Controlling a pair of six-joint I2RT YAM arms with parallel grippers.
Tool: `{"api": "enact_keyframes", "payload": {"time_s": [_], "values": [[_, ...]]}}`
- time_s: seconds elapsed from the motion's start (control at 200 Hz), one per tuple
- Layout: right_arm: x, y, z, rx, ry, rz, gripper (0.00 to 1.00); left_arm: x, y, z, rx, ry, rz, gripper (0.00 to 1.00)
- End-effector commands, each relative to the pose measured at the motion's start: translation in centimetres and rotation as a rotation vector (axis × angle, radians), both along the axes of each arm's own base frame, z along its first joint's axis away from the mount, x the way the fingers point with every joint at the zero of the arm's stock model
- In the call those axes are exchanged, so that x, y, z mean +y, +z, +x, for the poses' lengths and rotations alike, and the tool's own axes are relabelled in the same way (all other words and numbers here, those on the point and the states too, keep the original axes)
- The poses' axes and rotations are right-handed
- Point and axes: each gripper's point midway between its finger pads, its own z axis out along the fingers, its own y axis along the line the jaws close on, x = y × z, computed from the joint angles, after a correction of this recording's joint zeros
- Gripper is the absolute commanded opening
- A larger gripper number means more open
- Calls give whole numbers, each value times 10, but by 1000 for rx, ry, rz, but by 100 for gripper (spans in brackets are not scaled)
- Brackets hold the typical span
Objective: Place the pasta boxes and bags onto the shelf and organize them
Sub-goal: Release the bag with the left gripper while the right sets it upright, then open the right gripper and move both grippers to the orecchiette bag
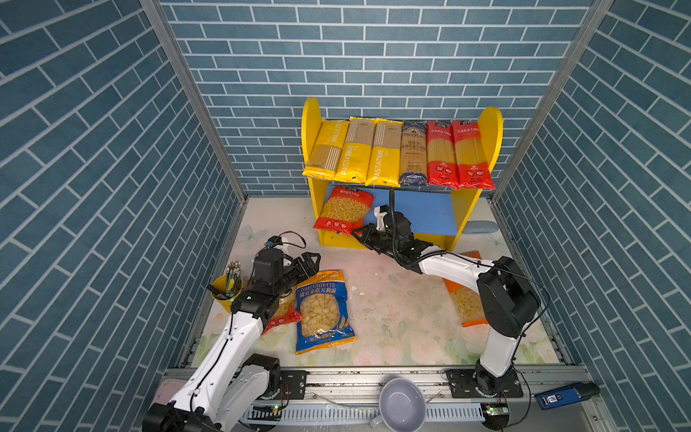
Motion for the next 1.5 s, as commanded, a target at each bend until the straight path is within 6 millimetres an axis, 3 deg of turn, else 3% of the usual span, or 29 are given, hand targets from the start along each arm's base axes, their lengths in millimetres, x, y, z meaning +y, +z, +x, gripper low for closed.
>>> {"api": "enact_keyframes", "payload": {"time_s": [0.0, 0.28, 0.425, 0.465, 0.585, 0.685, 0.82, 1.015, 1.16, 1.295, 1.495], "values": [[-9, 18, 21, -43, -66, -48, 7, 5, 5, -1, -15, 8, 24, 87], [-29, 12, 43, -58, -40, -157, 3, 7, 2, -4, -8, 15, 33, 87], [-29, 5, 43, -39, -12, -152, 5, 9, 1, -5, 1, 20, 43, 87], [-25, 5, 39, -39, 5, -135, 8, 9, 1, -5, 3, 19, 47, 87], [-24, 7, 27, -30, 14, -82, 31, 13, -2, -7, 24, 31, 70, 87], [-30, 6, 11, -19, 5, -63, 41, 21, -6, -11, 55, 47, 120, 87], [-30, -4, -22, 15, 25, -57, 43, 39, -15, -18, 108, 96, 178, 87], [-15, -48, -90, 128, 153, -198, 43, 56, -42, -36, 227, 145, 223, 87], [-7, -84, -133, 217, 329, -331, 48, 53, -62, -46, 273, 138, 207, 86], [17, -97, -156, 262, 476, -320, 49, 46, -75, -51, 297, 132, 201, 86], [50, -123, -172, 322, 586, -303, 48, 42, -82, -55, 293, 121, 219, 86]]}}
